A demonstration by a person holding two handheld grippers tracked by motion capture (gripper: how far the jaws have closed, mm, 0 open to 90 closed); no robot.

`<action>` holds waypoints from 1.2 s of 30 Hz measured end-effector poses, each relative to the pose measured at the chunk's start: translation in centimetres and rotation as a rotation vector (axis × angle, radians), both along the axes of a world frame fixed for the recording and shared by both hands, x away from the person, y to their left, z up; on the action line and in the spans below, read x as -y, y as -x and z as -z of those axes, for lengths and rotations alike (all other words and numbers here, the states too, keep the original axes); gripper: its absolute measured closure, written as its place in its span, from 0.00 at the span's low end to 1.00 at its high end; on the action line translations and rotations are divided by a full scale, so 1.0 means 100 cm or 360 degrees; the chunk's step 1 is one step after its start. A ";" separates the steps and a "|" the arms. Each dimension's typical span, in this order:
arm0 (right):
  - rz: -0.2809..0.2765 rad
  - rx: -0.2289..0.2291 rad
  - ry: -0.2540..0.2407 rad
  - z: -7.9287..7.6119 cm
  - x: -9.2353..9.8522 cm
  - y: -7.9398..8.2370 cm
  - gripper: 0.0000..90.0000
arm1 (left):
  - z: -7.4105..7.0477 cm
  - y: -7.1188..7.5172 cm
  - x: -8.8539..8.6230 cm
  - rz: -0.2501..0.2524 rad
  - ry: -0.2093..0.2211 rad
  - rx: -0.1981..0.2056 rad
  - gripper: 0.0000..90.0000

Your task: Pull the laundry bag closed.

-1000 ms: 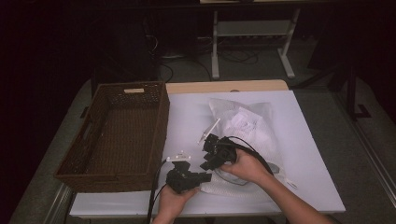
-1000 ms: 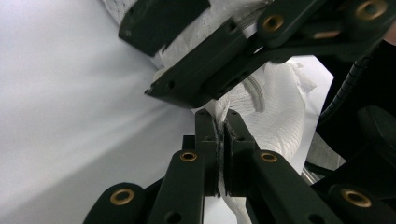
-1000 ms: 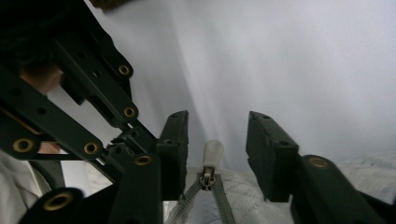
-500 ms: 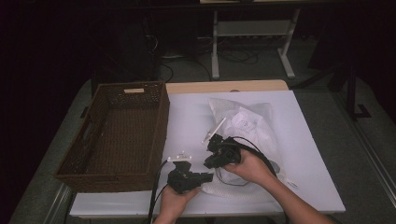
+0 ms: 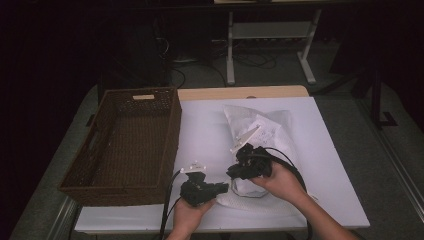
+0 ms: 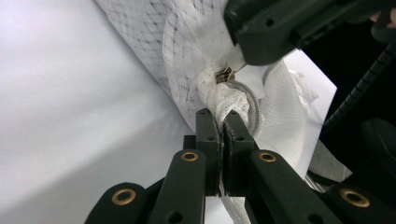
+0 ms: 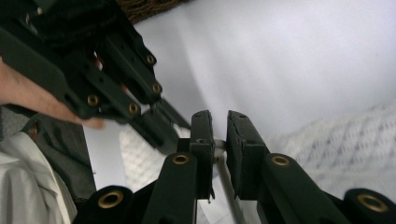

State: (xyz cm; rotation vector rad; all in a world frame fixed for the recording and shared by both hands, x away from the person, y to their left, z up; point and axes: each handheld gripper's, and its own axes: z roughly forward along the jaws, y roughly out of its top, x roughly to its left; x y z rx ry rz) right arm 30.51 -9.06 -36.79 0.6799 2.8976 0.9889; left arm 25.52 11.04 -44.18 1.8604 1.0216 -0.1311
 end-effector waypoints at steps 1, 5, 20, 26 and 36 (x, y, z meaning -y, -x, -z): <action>0.0009 -0.0003 -0.0002 0.000 0.001 0.001 0.89 | -0.001 0.000 -0.001 -0.0018 -0.0002 0.0009 0.97; 0.0039 -0.0015 0.0003 0.004 0.008 0.003 0.89 | -0.001 0.001 -0.002 -0.0018 -0.0001 0.0016 0.97; 0.0068 0.0009 -0.0010 0.015 0.018 0.011 0.90 | 0.004 -0.023 0.003 0.0182 0.0126 -0.0289 0.60; 0.0079 0.0009 -0.0030 0.020 0.023 0.012 0.90 | 0.005 -0.030 0.003 0.0179 0.0122 -0.0267 0.90; 0.0135 0.0024 -0.0190 0.025 0.028 0.013 0.89 | -0.002 -0.024 -0.002 0.0133 0.0143 -0.0151 0.96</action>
